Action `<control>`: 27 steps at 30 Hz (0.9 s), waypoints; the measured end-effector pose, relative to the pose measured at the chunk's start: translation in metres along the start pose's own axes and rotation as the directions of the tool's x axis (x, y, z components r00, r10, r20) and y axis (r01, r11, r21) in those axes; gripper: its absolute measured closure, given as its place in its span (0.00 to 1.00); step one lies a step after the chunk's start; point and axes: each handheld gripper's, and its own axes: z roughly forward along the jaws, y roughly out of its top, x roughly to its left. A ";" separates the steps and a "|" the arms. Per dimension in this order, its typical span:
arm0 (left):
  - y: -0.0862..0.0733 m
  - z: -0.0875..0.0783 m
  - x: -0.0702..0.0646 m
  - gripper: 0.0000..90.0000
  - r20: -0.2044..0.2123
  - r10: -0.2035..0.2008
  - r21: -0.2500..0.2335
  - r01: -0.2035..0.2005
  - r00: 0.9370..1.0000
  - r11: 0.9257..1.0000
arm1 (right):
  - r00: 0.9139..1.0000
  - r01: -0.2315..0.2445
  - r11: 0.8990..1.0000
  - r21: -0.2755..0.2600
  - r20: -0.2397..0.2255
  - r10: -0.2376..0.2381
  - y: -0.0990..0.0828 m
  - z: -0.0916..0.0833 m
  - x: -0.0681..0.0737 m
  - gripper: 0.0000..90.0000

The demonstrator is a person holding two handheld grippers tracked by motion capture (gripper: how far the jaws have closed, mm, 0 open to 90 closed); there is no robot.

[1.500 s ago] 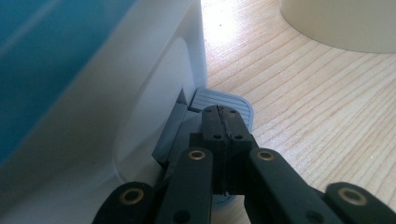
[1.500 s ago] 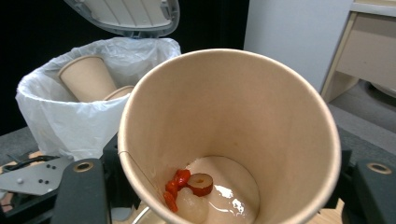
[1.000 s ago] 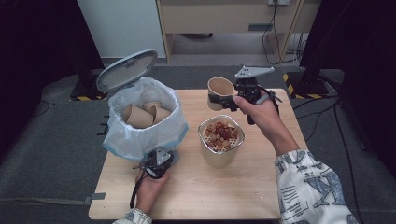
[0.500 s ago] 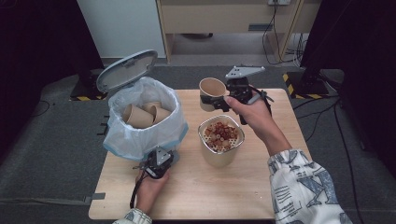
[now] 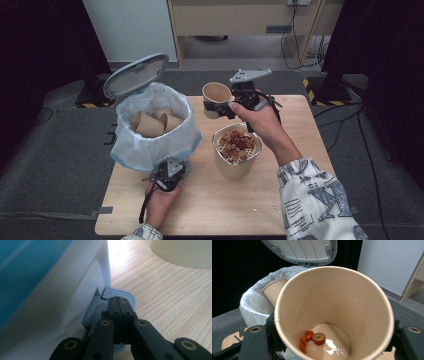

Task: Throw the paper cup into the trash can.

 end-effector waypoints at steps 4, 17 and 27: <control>0.000 0.000 0.000 0.99 0.000 0.000 0.000 0.000 1.000 1.000 | 1.000 0.002 1.000 -0.002 -0.002 -0.002 0.006 0.003 0.003 0.33; 0.000 0.000 0.000 0.99 0.000 0.000 -0.001 0.000 1.000 1.000 | 0.999 0.029 1.000 -0.002 -0.031 -0.029 0.028 0.024 0.022 0.33; 0.000 0.000 0.001 0.99 0.002 -0.003 -0.003 0.003 1.000 1.000 | 0.997 0.050 0.999 0.010 -0.058 -0.049 0.040 0.047 0.035 0.33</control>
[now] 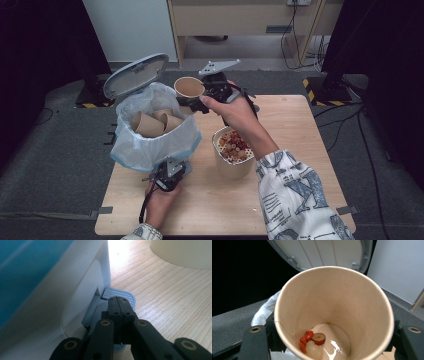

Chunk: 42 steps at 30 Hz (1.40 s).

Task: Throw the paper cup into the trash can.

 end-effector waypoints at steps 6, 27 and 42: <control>0.000 0.000 0.000 0.99 0.000 0.001 0.002 -0.001 1.000 1.000 | 1.000 0.014 1.000 0.013 -0.021 -0.014 0.006 0.017 0.009 0.33; 0.000 0.000 0.000 0.99 0.003 -0.001 0.000 0.001 1.000 1.000 | 0.998 0.050 0.995 0.085 -0.044 -0.046 -0.002 0.066 0.028 0.15; 0.000 0.000 0.000 0.99 0.004 -0.003 -0.002 0.003 1.000 1.000 | 0.999 0.032 0.997 0.070 -0.025 -0.030 -0.006 0.054 0.021 0.15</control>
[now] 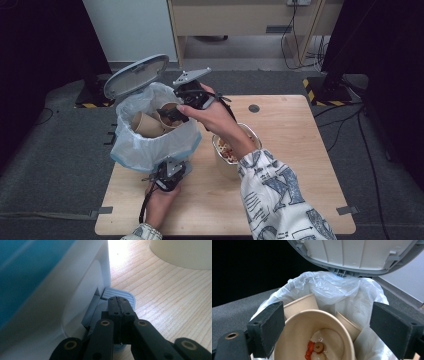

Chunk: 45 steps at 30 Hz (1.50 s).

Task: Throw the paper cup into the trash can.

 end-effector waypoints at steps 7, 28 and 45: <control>0.000 0.000 0.000 0.99 -0.001 0.000 0.000 0.000 1.000 1.000 | 1.000 0.008 1.000 -0.006 0.009 -0.008 -0.003 -0.006 -0.003 0.24; 0.000 0.000 0.000 0.99 -0.002 0.000 0.003 0.000 1.000 1.000 | 0.999 -0.001 1.000 -0.026 0.041 0.002 -0.016 -0.035 -0.017 0.30; 0.000 0.000 0.000 0.99 0.000 0.000 0.002 0.000 1.000 1.000 | 0.993 -0.036 0.999 -0.039 0.114 0.041 -0.040 -0.079 -0.044 0.27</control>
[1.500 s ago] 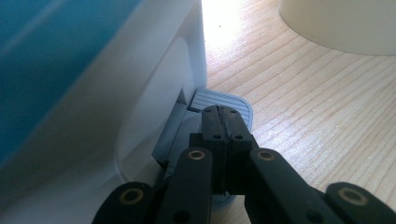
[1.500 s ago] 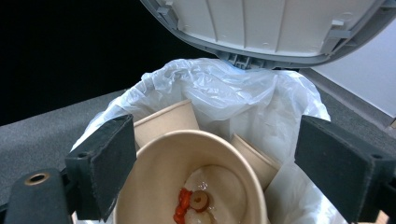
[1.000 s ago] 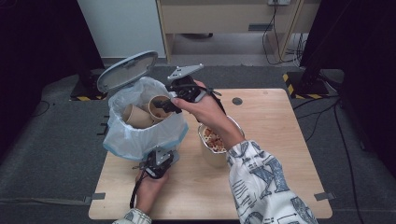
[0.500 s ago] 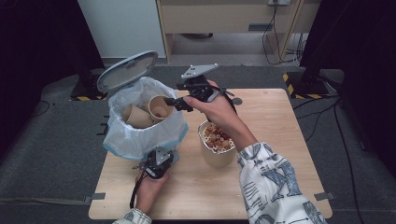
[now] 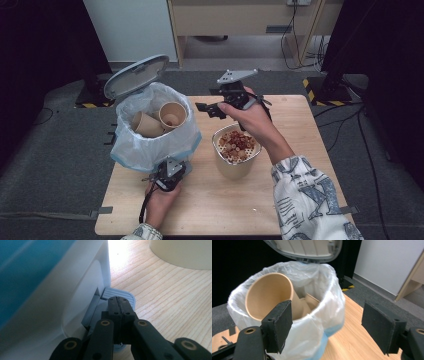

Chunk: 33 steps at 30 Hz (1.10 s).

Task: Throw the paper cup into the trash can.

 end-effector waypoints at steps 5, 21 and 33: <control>0.000 0.000 0.000 0.99 0.001 0.000 -0.002 0.000 1.000 1.000 | 1.000 -0.014 1.000 0.000 0.021 0.014 -0.011 -0.010 -0.010 0.25; 0.000 0.000 0.000 0.99 0.000 0.001 0.001 -0.001 1.000 1.000 | 0.997 -0.030 0.999 -0.013 0.072 0.031 -0.033 -0.033 -0.027 0.20; 0.000 0.000 0.000 0.99 0.000 0.001 0.000 -0.001 1.000 1.000 | 0.996 -0.033 0.999 -0.008 0.087 0.034 -0.044 -0.037 -0.033 0.19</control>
